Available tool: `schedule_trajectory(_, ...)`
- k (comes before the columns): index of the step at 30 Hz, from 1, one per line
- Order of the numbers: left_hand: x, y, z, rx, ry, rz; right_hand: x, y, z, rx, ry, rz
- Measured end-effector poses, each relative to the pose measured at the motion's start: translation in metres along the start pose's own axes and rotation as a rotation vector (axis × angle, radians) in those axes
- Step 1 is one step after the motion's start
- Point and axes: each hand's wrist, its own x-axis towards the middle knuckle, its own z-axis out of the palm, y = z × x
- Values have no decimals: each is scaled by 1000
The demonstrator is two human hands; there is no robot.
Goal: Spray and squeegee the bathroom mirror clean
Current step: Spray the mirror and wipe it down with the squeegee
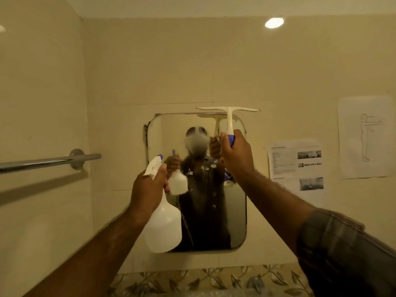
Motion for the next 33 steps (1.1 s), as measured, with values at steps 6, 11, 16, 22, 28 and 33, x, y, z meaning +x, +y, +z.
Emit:
schedule_trajectory(6,9,-4,-13,92,22,28,-3,10,15,-11,-10,14)
schedule_trajectory(11,3,-27,-15,77,-8,-28,-10,24,18,-54,1,33)
schedule_trajectory(16,-10,-45,4,62,-160,-75,-13,33,16,93,-24,67)
schedule_trajectory(22,-14,-46,32,16,-99,-109,2,36,13,-5,-83,54)
schedule_trajectory(28,-11,-59,46,43,-87,-113,-36,72,18,-47,-97,113)
schedule_trajectory(33,-7,-68,49,53,-91,-63,-143,139,24,-81,-124,316)
